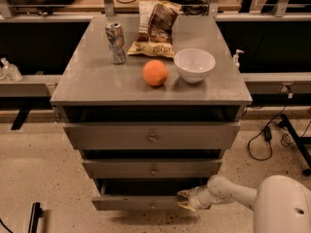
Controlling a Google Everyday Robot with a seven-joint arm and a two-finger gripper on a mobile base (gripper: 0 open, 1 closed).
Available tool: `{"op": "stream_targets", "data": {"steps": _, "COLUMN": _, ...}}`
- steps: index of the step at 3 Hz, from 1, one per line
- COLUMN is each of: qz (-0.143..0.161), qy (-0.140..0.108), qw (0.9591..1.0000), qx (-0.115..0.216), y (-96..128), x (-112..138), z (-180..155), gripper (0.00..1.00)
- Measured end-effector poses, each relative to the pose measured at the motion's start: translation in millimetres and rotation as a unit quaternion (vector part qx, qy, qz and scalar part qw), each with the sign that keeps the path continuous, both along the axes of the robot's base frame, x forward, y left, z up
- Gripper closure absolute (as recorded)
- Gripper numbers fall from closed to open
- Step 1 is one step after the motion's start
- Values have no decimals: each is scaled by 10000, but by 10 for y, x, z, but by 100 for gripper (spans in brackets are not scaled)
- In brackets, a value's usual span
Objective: Open bottom drawer
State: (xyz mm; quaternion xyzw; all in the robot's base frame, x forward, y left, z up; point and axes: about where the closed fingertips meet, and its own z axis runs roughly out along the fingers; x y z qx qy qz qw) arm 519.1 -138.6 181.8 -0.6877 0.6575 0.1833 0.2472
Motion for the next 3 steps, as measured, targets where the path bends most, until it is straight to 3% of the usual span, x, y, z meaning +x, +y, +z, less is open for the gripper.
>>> {"op": "stream_targets", "data": {"steps": 1, "qz": 0, "qy": 0, "qw": 10000, "qx": 0, "y": 0, "x": 0, "z": 0, "gripper": 85}}
{"op": "stream_targets", "data": {"steps": 3, "qz": 0, "qy": 1, "qw": 10000, "qx": 0, "y": 1, "x": -1, "z": 5, "gripper": 38}}
